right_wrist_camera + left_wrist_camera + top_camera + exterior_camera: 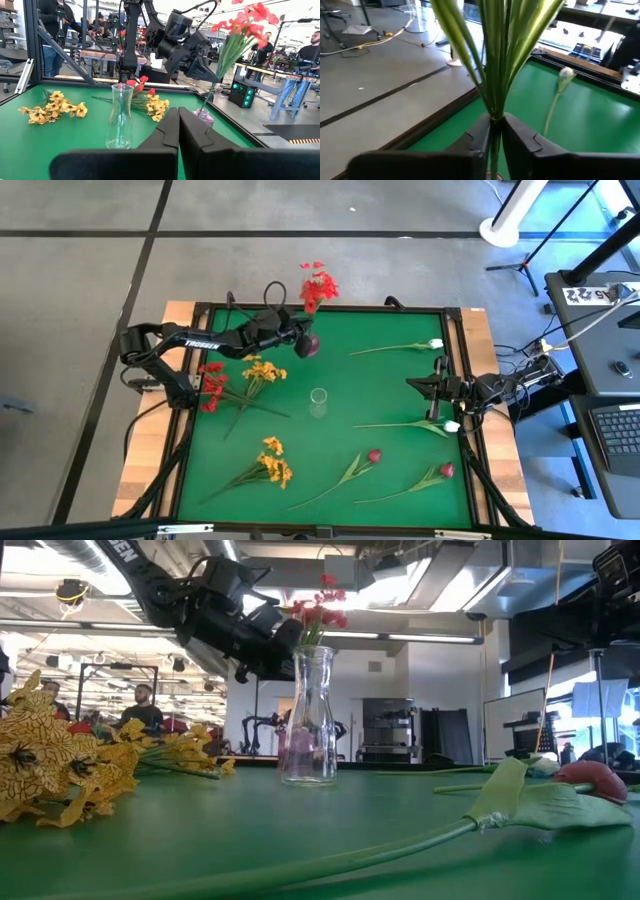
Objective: Sort flowers into vase by color
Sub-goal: Put the top red flowers into the violet vase, then put the red flowers into the violet vase
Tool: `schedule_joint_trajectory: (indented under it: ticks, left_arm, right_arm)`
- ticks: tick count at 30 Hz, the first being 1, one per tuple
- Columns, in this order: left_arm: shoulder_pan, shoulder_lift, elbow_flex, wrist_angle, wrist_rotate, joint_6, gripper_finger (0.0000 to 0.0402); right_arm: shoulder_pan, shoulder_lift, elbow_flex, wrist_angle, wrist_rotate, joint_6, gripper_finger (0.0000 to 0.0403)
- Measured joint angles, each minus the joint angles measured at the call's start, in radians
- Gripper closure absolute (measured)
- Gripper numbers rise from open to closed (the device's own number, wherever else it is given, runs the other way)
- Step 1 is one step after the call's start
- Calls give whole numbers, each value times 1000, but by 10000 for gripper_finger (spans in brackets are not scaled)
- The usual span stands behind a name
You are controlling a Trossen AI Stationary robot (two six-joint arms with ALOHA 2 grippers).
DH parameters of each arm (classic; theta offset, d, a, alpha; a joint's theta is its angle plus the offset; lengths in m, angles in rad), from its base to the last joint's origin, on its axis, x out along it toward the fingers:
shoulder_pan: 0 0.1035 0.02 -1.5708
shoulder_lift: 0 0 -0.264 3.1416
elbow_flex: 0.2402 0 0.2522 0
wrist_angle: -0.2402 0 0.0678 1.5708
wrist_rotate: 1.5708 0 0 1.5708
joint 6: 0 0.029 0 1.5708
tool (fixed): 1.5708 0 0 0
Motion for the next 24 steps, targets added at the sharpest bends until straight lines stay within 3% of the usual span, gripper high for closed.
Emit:
schedule_joint_trajectory:
  ticks: [6, 15, 21, 24]
  left_arm:
    - [-20, -29, 13, -206, 2, -3, 292]
    - [-29, -142, 148, -654, -72, -55, 208]
    - [-71, -276, 301, -1109, -60, -348, 199]
    - [-156, -343, 321, -1268, -89, -525, 209]
  right_arm:
    - [0, 0, 0, 0, 0, 0, 402]
    - [0, 0, 0, 0, 0, 0, 402]
    - [0, 0, 0, 0, 0, 0, 402]
    - [0, 0, 0, 0, 0, 0, 402]
